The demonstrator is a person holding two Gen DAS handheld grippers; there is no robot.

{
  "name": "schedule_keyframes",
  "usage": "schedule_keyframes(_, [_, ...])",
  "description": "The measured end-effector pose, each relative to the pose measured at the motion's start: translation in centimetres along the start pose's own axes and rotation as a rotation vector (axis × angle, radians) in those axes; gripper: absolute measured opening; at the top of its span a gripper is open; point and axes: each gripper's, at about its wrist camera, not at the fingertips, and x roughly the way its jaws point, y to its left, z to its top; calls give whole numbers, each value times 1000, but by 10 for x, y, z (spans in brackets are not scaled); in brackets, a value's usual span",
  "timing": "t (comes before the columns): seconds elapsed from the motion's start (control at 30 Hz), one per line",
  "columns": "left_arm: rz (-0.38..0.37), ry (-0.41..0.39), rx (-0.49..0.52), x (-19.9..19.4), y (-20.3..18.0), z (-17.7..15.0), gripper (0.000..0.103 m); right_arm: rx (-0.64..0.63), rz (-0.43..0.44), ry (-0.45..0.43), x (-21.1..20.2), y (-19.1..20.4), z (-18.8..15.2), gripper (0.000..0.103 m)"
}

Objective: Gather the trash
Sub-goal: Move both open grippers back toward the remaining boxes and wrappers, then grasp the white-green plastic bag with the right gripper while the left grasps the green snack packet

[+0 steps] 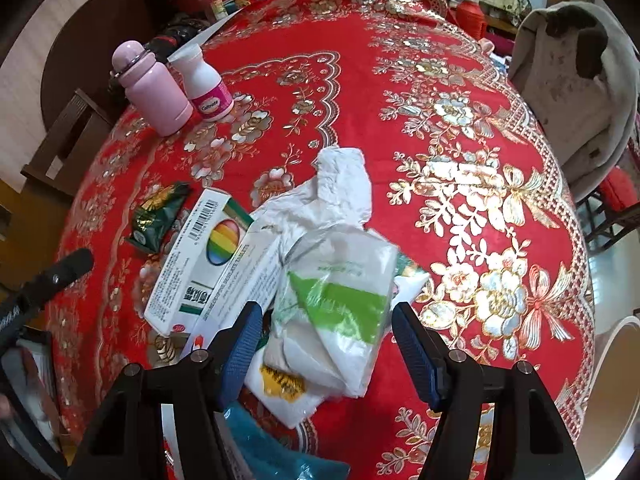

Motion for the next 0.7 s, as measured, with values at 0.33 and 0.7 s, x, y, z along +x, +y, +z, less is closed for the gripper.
schedule_keyframes(0.33, [51,39,105,50,-3,29,59,58,72,-37,-17,-16,-3,37])
schedule_keyframes(0.7, [18,97,85,70,6,30,11,82,125,-99,-40,-19,-8,37])
